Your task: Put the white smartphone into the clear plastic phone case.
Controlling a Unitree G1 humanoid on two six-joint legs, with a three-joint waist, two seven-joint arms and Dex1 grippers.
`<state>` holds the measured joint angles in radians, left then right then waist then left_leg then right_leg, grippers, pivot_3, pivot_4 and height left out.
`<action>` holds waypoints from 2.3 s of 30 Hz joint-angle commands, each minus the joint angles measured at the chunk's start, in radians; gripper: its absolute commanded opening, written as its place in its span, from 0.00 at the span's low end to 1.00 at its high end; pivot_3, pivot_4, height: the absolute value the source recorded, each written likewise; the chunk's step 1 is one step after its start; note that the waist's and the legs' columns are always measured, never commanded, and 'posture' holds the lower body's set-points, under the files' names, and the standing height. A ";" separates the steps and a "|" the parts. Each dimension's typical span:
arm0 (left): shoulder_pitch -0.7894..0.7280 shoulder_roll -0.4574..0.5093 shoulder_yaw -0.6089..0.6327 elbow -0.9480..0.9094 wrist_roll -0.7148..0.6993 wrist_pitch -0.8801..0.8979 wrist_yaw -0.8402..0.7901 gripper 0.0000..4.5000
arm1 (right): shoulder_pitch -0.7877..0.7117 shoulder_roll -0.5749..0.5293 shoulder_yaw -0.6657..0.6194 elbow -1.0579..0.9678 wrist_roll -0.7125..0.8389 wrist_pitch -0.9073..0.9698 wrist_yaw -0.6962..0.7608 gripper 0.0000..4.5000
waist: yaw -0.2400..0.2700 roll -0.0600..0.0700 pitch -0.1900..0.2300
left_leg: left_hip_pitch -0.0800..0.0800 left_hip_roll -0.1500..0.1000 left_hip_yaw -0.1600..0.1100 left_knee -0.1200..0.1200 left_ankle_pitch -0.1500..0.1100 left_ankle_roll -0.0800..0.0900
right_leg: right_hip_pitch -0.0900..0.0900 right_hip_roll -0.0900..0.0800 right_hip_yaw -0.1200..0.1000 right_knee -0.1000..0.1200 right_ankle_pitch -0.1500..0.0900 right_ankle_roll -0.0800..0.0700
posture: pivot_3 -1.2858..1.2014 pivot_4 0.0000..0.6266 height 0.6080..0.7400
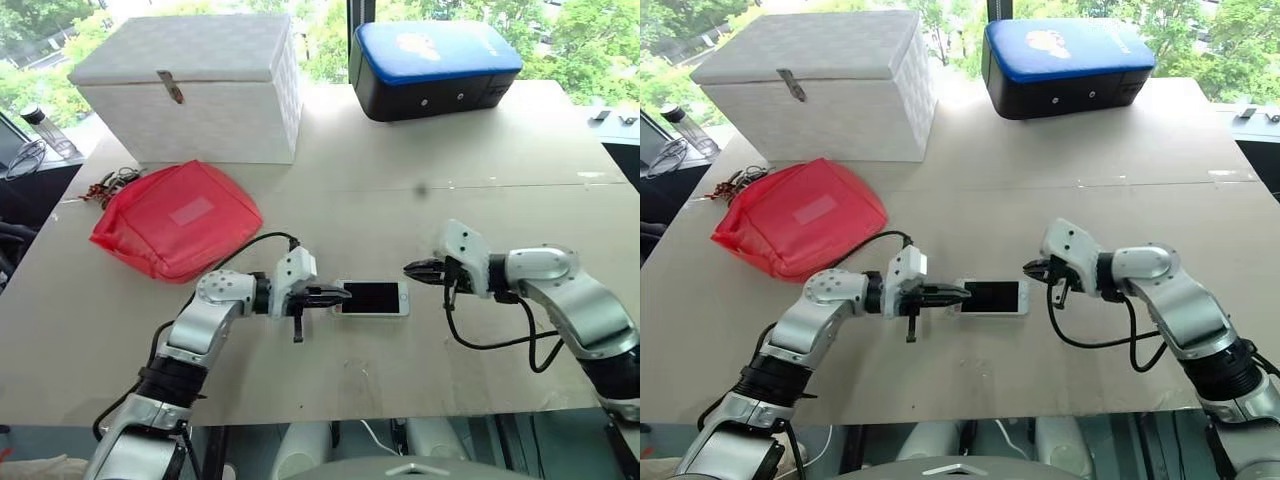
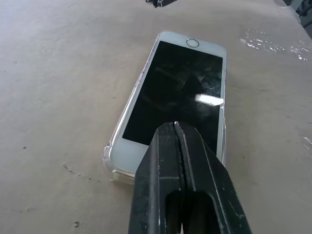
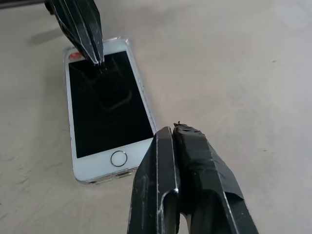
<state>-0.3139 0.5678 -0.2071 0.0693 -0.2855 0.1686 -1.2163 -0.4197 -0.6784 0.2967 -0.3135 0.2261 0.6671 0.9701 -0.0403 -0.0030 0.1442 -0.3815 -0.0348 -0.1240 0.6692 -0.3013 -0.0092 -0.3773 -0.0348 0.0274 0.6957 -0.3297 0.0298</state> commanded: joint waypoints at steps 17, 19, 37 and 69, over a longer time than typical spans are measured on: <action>0.040 -0.003 -0.011 -0.024 0.037 0.009 0.043 0.00 | -0.037 -0.014 0.259 0.254 -0.127 -0.010 0.144 0.00 | 0.002 -0.006 -0.013 | 0.010 0.000 -0.002 0.000 0.000 0.000 | 0.010 0.000 -0.001 -0.001 0.000 0.000 | 0.52 0.24 1.00; 0.048 -0.001 -0.007 -0.026 0.037 0.007 0.045 0.00 | -0.037 -0.001 0.278 0.296 -0.148 -0.025 0.149 0.00 | 0.002 -0.006 -0.015 | 0.020 0.000 -0.002 -0.002 -0.002 0.003 | 0.020 0.000 -0.001 -0.004 0.000 0.000 | 0.52 0.24 1.00; 0.065 -0.002 -0.001 -0.051 0.046 0.023 0.062 0.00 | -0.050 0.070 0.353 0.522 -0.230 0.059 0.200 0.00 | 0.005 -0.008 -0.044 | 0.054 0.001 -0.003 -0.019 -0.004 0.006 | 0.053 -0.001 0.000 -0.020 -0.001 0.000 | 0.52 0.24 1.00; 0.078 -0.027 -0.031 0.065 0.084 -0.086 0.059 0.00 | 0.105 -0.046 0.127 0.012 -0.062 -0.028 0.179 0.00 | 0.027 0.008 -0.025 | 0.026 0.000 -0.010 -0.024 -0.001 0.002 | 0.032 -0.002 -0.007 -0.033 0.000 0.000 | 0.52 0.24 1.00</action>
<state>-0.2592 0.5346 -0.2104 0.0972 -0.2374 0.0750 -1.1598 -0.3372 -0.6957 0.3789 -0.3219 0.1951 0.5906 1.1330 -0.0138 0.0047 0.1195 -0.3557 -0.0352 -0.1343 0.6448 -0.3026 -0.0073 -0.3453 -0.0368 0.0201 0.6623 -0.3301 0.0299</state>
